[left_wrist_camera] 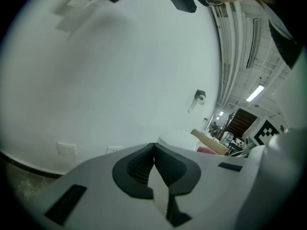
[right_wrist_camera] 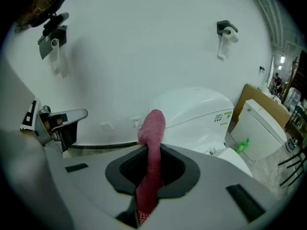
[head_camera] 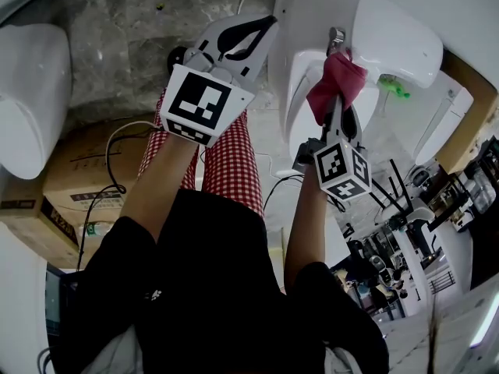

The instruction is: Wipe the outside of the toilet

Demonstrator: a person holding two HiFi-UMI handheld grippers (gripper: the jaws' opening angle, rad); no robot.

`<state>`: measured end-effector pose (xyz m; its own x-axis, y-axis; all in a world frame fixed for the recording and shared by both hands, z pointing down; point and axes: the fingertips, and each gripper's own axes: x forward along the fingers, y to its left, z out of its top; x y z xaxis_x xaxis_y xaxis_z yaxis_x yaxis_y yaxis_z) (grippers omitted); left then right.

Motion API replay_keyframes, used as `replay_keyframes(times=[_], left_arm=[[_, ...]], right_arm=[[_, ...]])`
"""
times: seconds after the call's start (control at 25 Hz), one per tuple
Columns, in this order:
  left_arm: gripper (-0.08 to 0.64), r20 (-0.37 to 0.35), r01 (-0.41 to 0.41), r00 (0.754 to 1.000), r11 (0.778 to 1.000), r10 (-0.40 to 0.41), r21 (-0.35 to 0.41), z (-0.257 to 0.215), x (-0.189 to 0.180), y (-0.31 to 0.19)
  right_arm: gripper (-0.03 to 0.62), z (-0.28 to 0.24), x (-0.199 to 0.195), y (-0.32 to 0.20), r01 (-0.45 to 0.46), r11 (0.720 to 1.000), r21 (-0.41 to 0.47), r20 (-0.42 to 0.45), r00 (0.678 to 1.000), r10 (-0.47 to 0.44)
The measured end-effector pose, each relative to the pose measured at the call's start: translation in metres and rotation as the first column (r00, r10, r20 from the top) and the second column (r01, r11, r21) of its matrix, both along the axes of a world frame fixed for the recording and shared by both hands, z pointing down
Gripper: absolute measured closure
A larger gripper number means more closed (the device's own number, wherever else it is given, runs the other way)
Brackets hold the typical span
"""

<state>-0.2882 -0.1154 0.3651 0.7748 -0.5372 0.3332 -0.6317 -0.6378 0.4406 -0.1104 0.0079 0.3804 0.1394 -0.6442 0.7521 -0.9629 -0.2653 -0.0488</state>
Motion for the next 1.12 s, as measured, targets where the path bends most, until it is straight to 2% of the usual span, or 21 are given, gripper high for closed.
replay_keyframes(times=[0.16, 0.28, 0.52, 0.64, 0.8, 0.88, 0.96, 1.04, 1.12], left_arm=[[0.551, 0.011, 0.006, 1.0, 1.0, -0.006, -0.003, 0.003, -0.005, -0.003], [0.551, 0.018, 0.03, 0.999, 1.0, -0.03, 0.0, 0.003, -0.011, -0.008], [0.551, 0.028, 0.069, 0.997, 0.997, -0.07, 0.038, 0.003, -0.028, -0.019], [0.551, 0.005, 0.102, 0.995, 0.993, -0.102, 0.053, 0.006, -0.038, -0.026], [0.551, 0.014, 0.114, 0.993, 0.992, -0.115, 0.051, 0.012, -0.052, -0.03], [0.551, 0.021, 0.112, 0.993, 0.993, -0.113, 0.04, 0.016, -0.058, -0.03], [0.551, 0.021, 0.114, 0.993, 0.993, -0.115, 0.031, 0.018, -0.064, -0.028], [0.551, 0.023, 0.11, 0.994, 0.994, -0.111, 0.023, 0.02, -0.071, -0.027], [0.551, 0.033, 0.105, 0.994, 0.994, -0.106, 0.019, 0.023, -0.077, -0.027]], right_arm=[[0.538, -0.014, -0.021, -0.017, 0.062, 0.996, 0.06, 0.003, 0.998, -0.062], [0.538, -0.005, -0.045, -0.043, 0.084, 0.993, 0.087, 0.065, 0.994, -0.09], [0.537, 0.043, -0.071, -0.11, -0.005, 0.992, 0.124, 0.163, 0.987, -0.016], [0.538, 0.075, -0.067, -0.135, -0.036, 0.995, 0.09, 0.132, 0.991, 0.023], [0.537, 0.11, -0.045, -0.161, -0.154, 0.987, 0.046, 0.047, 0.987, 0.152], [0.538, 0.125, -0.036, -0.173, -0.222, 0.973, 0.058, 0.048, 0.974, 0.219], [0.537, 0.137, -0.029, -0.178, -0.302, 0.952, 0.06, 0.085, 0.951, 0.296], [0.538, 0.14, -0.023, -0.174, -0.397, 0.918, 0.024, 0.103, 0.914, 0.393], [0.538, 0.144, -0.017, -0.171, -0.456, 0.89, 0.016, 0.106, 0.886, 0.452]])
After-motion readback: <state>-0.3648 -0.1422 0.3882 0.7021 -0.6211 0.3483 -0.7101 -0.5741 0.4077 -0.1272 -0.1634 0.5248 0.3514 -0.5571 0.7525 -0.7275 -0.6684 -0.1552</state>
